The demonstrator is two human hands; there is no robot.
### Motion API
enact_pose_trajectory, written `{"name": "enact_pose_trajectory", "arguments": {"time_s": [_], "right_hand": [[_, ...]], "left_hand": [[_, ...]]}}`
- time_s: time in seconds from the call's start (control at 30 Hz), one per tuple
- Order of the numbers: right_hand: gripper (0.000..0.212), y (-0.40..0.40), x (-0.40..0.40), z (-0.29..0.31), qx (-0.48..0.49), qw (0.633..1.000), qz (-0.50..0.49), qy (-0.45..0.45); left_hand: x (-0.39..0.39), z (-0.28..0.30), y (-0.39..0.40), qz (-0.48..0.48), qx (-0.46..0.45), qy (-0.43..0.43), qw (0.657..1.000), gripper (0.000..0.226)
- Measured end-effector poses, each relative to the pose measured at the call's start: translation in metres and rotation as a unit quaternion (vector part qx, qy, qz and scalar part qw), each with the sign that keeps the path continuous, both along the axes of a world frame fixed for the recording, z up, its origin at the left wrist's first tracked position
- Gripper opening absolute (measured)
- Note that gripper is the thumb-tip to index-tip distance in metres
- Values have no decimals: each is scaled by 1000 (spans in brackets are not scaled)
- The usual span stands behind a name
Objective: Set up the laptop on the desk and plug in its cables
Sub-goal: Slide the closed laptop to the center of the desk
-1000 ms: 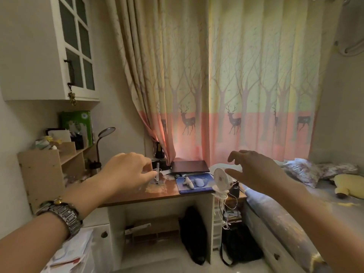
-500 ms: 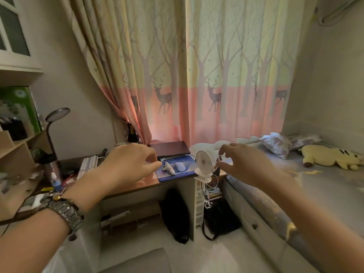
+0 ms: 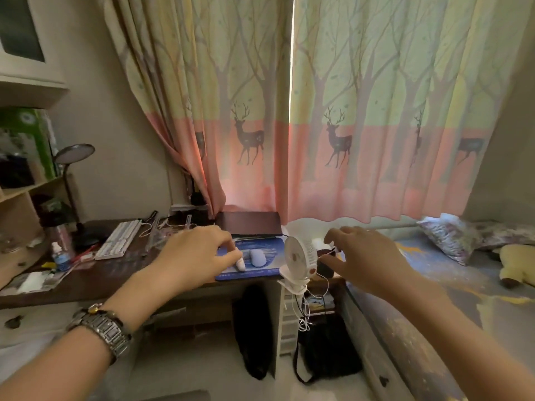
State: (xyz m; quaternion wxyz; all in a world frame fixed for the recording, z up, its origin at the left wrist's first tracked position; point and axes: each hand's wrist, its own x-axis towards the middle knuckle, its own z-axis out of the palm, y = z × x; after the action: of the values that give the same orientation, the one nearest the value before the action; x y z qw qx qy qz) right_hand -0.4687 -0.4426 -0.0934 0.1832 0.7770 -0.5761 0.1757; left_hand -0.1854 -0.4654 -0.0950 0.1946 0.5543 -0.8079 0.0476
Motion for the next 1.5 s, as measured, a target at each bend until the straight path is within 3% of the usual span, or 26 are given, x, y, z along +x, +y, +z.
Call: {"name": "enact_pose_trajectory", "arguments": {"time_s": [0.17, 0.4, 0.67, 1.13, 1.5], "right_hand": [[32, -44, -55, -5, 13, 1000, 26, 7], [28, -103, -80, -22, 36, 997, 71, -17], [29, -206, -58, -60, 67, 991, 107, -38], [27, -393, -16, -89, 152, 982, 43, -109], [35, -532, -6, -129, 203, 970, 65, -118]], "left_hand": [[-50, -17, -18, 41, 30, 28, 998, 27], [-70, -16, -54, 87, 52, -16, 995, 32], [-50, -51, -146, 107, 87, 1, 990, 28], [-8, -60, -345, 76, 142, 45, 986, 24], [6, -118, -474, 115, 211, 114, 964, 21]]}}
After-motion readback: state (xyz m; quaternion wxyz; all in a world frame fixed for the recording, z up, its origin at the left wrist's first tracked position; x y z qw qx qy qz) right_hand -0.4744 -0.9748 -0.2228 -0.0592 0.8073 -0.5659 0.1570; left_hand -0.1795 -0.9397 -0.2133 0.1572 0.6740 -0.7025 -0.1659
